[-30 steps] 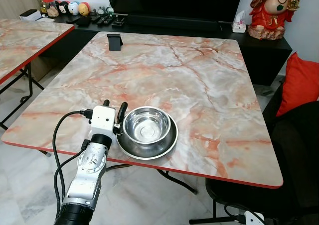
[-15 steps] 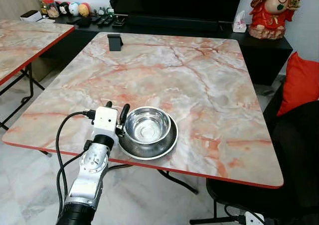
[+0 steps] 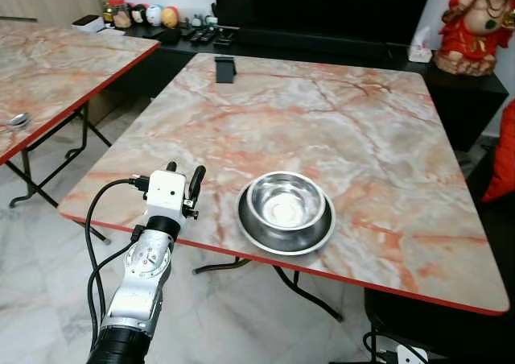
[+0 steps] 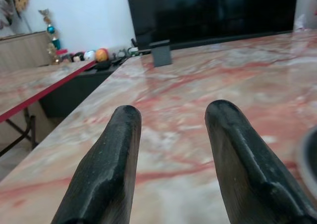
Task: Setting the table
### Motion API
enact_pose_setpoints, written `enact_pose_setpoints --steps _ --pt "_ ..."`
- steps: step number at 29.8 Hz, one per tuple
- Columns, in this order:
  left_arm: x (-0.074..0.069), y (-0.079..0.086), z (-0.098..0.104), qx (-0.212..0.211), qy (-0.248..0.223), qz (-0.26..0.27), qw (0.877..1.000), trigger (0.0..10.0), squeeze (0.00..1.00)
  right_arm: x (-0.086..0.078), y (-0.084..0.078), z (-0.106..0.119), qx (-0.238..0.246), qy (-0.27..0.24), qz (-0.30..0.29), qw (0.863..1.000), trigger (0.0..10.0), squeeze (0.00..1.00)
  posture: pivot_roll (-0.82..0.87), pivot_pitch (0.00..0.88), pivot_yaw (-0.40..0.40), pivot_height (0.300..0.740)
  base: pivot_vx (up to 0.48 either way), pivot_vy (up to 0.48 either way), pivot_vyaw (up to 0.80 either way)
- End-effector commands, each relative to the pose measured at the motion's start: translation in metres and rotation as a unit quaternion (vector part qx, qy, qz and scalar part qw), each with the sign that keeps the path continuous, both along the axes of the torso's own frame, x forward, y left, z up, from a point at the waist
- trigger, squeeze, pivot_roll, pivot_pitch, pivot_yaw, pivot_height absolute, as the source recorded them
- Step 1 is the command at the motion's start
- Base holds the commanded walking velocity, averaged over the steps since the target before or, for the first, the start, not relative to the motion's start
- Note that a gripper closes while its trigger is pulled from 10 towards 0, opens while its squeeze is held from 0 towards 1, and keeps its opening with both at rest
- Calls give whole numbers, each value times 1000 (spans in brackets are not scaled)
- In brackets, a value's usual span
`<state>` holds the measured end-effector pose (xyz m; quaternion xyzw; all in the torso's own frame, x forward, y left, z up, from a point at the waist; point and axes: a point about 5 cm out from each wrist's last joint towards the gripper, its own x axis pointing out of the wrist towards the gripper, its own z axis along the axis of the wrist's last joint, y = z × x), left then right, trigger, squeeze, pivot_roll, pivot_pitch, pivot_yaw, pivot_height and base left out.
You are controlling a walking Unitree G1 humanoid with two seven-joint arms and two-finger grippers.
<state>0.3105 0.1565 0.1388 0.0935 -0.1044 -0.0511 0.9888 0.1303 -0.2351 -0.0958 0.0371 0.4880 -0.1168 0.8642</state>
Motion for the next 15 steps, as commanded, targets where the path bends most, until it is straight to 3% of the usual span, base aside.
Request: enact_pose_setpoints --steps 1,15 --pt "2 -3 5 -5 -10 -8 1000 10000 0 0 -1 0 0 1 0 1000 10000 0 73 0 -3 740 0 307 0" --pt "4 -8 7 -10 -12 -9 1000 10000 0 2 -2 1 -1 -1 -1 1000 10000 0 92 0 -21 740 0 310 0"
